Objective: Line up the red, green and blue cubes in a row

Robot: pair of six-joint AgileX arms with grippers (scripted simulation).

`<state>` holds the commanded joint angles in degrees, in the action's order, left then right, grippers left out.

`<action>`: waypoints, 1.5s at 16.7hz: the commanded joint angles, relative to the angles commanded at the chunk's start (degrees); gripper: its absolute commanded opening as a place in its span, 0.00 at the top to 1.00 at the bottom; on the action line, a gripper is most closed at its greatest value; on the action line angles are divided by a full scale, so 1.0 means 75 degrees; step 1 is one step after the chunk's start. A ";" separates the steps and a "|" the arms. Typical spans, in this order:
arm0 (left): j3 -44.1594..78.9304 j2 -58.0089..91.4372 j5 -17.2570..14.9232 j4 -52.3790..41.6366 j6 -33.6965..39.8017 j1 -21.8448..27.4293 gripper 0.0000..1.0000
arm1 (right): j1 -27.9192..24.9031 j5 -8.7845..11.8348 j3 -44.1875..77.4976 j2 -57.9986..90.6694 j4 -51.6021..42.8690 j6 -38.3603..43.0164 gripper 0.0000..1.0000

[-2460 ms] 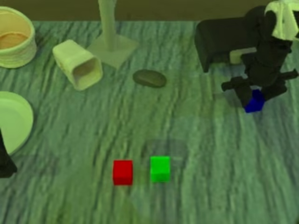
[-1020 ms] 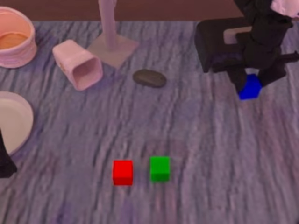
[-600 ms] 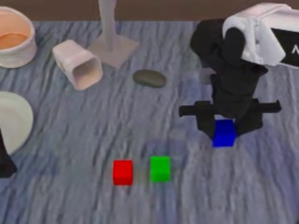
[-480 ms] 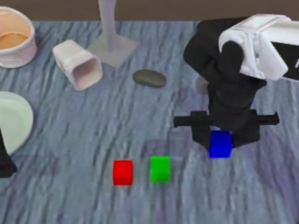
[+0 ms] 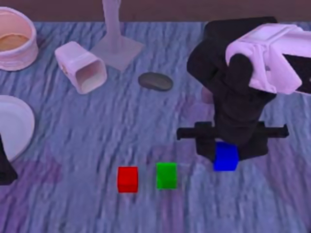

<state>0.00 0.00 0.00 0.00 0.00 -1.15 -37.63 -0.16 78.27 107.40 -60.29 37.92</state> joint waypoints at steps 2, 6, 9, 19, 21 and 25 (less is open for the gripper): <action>0.0000 0.0000 0.0000 0.0000 0.0000 0.0000 0.00 | -0.0009 -0.0001 -0.0265 0.0143 0.0431 0.0007 1.00; 0.0000 0.0000 0.0000 0.0000 0.0000 0.0000 0.00 | -0.0033 -0.0008 -0.0949 0.0556 0.1597 0.0039 1.00; 0.0000 0.0000 0.0000 0.0000 0.0000 0.0000 0.00 | -0.0050 -0.0015 -0.1150 0.0692 0.1878 0.0049 1.00; 0.0000 0.0000 0.0000 0.0000 0.0000 0.0000 0.00 | -0.0050 -0.0015 -0.1150 0.0692 0.1878 0.0049 0.47; 0.0000 0.0000 0.0000 0.0000 0.0000 0.0000 0.00 | -0.0050 -0.0015 -0.1150 0.0692 0.1878 0.0049 0.32; 0.0000 0.0000 0.0000 0.0000 0.0000 0.0000 0.00 | -0.0050 -0.0015 -0.1150 0.0692 0.1878 0.0049 0.02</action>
<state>0.00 0.00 0.00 0.00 0.00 -1.15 -38.00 -0.27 69.64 112.59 -46.20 38.29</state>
